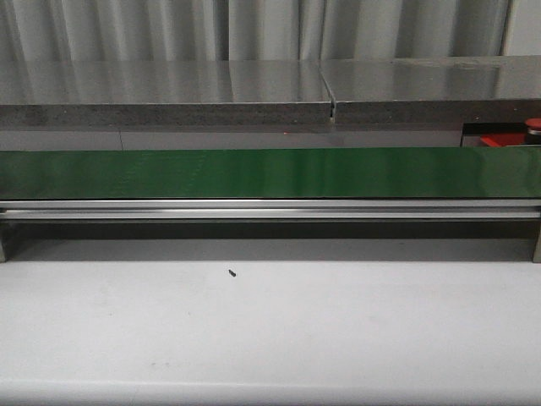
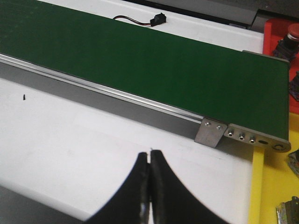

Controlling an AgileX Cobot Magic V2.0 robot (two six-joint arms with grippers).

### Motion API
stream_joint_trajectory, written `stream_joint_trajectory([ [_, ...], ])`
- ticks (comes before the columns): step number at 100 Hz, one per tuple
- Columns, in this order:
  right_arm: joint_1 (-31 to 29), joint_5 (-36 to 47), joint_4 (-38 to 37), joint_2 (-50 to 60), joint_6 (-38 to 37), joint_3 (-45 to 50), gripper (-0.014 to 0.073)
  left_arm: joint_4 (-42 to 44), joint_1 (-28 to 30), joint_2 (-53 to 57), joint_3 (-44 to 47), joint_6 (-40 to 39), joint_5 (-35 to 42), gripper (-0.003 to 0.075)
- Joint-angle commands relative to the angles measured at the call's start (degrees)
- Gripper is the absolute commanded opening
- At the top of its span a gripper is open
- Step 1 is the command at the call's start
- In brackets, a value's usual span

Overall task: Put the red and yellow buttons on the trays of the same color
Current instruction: 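Lower the yellow button onto the conveyor and open the left gripper, then grasp a red button on the table with the left gripper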

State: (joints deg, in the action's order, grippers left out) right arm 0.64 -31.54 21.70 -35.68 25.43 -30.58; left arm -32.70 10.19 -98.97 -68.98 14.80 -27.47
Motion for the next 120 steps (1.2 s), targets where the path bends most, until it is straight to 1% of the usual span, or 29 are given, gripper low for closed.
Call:
stream_joint_trajectory([
  [1, 0.1, 3.3, 0.6, 0.2, 0.1, -1.6, -0.0097, -3.1, -0.2, 2.9, -1.2, 1.9, 2.2, 0.0538],
  [6, 0.1, 3.3, 0.6, 0.2, 0.1, -1.6, -0.0097, -4.6, -0.2, 2.9, -1.6, 2.6, 1.4, 0.0670],
  [11, 0.1, 3.3, 0.6, 0.2, 0.1, -1.6, -0.0097, -5.7, -0.2, 2.9, -2.2, 3.3, 0.4, 0.0724],
  [21, 0.1, 3.3, 0.6, 0.2, 0.1, -1.6, -0.0097, -6.1, -0.2, 3.1, -4.3, 3.8, -0.8, 0.0665],
  [29, 0.1, 3.3, 0.6, 0.2, 0.1, -1.6, -0.0097, -5.8, 0.2, 3.4, -7.1, 3.8, -0.9, 0.0637],
  [43, 0.1, 3.3, 0.6, 0.2, 0.1, -1.6, -0.0097, -4.5, 3.3, 2.9, -12.4, 3.8, -4.7, 0.0636],
  [52, 0.1, 3.3, 0.6, 0.2, 0.1, -1.6, -0.0097, -3.2, 6.3, 1.9, -14.2, 3.8, -5.2, 0.0636],
  [71, 0.1, 3.3, 0.6, 0.2, 0.1, -1.6, -0.0097, -1.5, 13.0, -3.3, -15.2, 3.7, -6.8, 0.0630],
  [81, 0.1, 3.3, 0.6, 0.2, 0.1, -1.6, -0.0097, 1.1, 14.9, -7.7, -15.7, 3.7, -8.5, 0.0630],
  [96, 0.1, 3.3, 0.6, 0.2, 0.1, -1.6, -0.0097, 5.1, 15.7, -13.4, -18.2, 3.7, -6.7, 0.0630],
  [120, 0.1, 3.3, 0.6, 0.2, 0.1, -1.6, -0.0097, 5.4, 15.7, -17.3, -24.7, 3.7, -1.8, 0.0630],
])
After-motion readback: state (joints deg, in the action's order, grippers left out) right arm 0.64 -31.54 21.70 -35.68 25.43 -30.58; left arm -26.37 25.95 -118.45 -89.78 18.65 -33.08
